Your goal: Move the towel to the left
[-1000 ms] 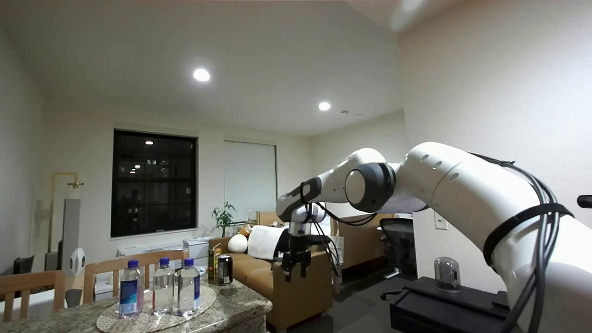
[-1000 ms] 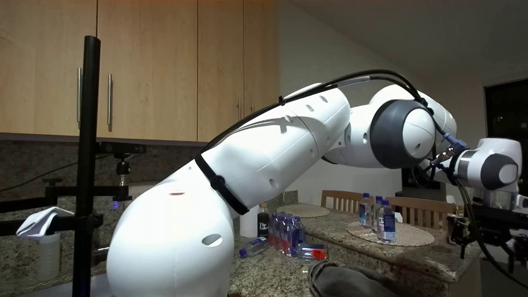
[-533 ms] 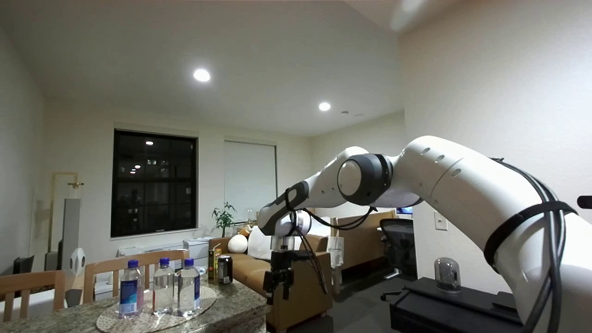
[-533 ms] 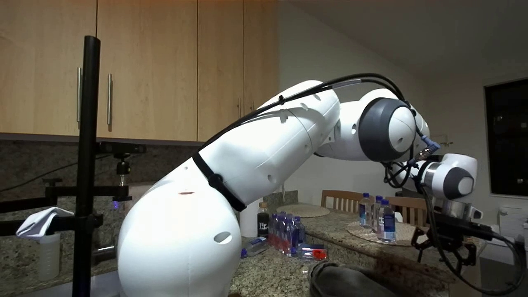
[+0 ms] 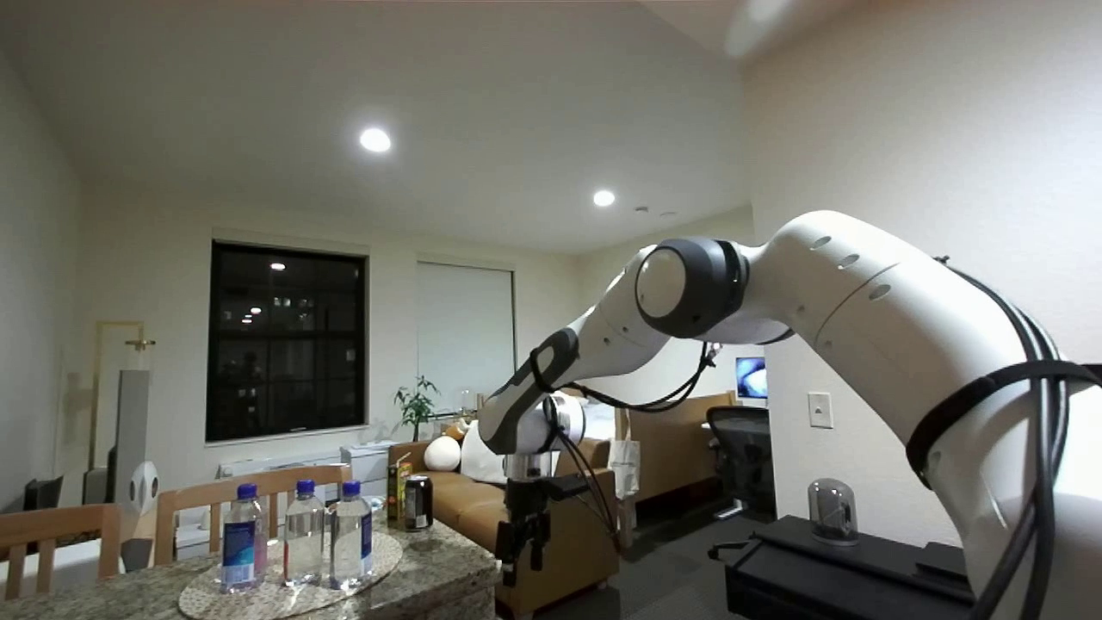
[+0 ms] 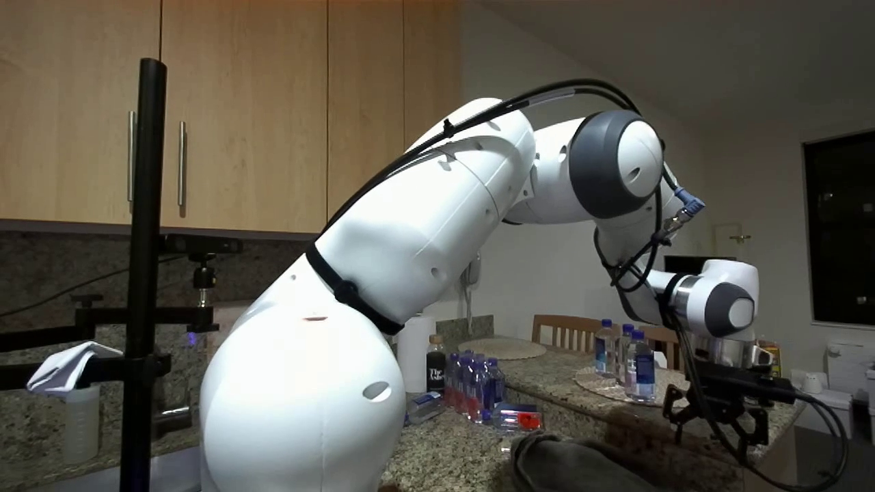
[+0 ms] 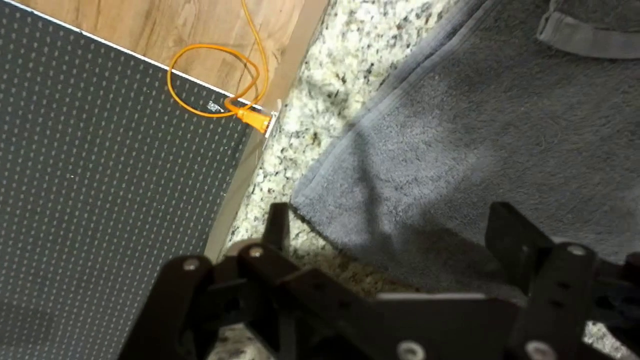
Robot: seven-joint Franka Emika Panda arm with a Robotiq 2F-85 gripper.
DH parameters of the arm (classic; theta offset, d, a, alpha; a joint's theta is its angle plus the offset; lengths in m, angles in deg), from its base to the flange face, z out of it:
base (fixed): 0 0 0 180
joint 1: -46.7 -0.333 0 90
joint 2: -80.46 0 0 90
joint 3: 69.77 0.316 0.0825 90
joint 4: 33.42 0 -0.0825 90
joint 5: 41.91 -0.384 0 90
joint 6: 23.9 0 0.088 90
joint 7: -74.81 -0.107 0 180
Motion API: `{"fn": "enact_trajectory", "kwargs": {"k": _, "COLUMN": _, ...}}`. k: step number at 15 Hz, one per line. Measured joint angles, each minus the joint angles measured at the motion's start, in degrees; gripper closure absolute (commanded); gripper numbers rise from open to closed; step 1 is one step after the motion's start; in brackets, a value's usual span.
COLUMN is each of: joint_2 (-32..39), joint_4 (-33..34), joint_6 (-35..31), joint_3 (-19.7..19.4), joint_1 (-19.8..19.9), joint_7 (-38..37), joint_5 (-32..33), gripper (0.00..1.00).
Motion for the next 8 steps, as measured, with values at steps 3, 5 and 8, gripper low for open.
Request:
{"fn": "enact_trajectory", "kwargs": {"k": 3, "joint_2": -2.3, "joint_4": -8.7, "joint_6": -5.3, "joint_3": 0.1, "joint_1": -2.8, "joint_7": -0.6, "joint_5": 0.1, "gripper": 0.0}}
{"fn": "enact_trajectory", "kwargs": {"k": 5, "joint_2": -2.9, "joint_4": -12.9, "joint_6": -7.7, "joint_3": 0.3, "joint_1": -5.1, "joint_7": -1.2, "joint_5": 0.2, "gripper": 0.0}}
{"fn": "enact_trajectory", "kwargs": {"k": 8, "joint_2": -2.7, "joint_4": -11.9, "joint_6": -7.6, "joint_3": 0.1, "joint_1": -5.1, "joint_7": -1.2, "joint_5": 0.2, "gripper": 0.0}}
